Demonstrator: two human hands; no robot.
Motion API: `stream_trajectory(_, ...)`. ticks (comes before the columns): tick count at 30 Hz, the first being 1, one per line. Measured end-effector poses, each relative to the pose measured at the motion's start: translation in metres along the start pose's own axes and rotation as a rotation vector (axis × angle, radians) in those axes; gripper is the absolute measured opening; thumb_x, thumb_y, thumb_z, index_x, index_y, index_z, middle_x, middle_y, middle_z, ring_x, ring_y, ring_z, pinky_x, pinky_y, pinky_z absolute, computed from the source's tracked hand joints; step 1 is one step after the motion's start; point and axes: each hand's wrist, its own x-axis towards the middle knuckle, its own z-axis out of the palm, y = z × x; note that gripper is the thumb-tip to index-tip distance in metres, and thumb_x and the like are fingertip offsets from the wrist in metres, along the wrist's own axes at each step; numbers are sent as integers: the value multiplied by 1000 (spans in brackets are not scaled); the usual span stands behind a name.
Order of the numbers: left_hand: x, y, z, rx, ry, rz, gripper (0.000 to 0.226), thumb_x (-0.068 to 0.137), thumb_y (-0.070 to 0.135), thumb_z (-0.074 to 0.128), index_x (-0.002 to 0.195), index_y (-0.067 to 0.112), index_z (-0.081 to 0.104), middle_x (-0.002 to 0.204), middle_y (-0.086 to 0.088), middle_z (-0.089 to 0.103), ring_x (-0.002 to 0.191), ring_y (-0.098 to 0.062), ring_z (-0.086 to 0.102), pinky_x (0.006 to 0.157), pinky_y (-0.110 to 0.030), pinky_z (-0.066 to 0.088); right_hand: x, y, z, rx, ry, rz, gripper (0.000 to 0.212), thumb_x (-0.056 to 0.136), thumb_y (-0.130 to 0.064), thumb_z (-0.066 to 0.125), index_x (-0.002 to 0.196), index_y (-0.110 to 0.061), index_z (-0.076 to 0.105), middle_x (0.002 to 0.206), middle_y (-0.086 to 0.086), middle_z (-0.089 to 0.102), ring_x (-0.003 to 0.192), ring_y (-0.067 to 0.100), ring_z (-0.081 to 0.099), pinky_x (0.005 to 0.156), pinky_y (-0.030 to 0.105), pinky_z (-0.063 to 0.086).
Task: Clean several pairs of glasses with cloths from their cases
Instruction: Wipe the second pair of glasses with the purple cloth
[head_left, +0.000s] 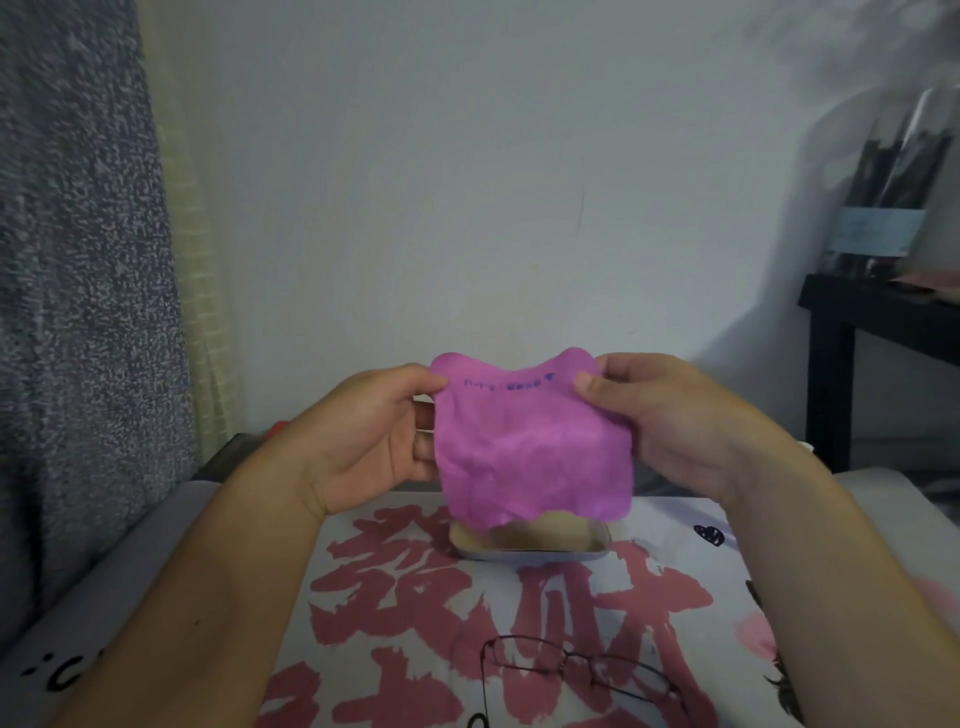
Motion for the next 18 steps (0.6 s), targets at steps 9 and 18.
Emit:
stream_trajectory(9,4,-4,9,-219,9,-97,39,95,20,63,131,10,54,110,-16,68,91,-28,71,81,-43,60,-3,-2,-2,-33,60,86,14,98,-13,64,108,-3,66,95,15,76,86,29,75,72,41,61)
stream_trajectory(18,0,1,20,271,469,206,26,92,3,70,108,22,74,88,-3,79,81,-17,77,77,-36,64,-6,-9,-4,-99,238,-56,12,89,-17,75,86,-6,73,78,13,73,72,26,68,69,39,62)
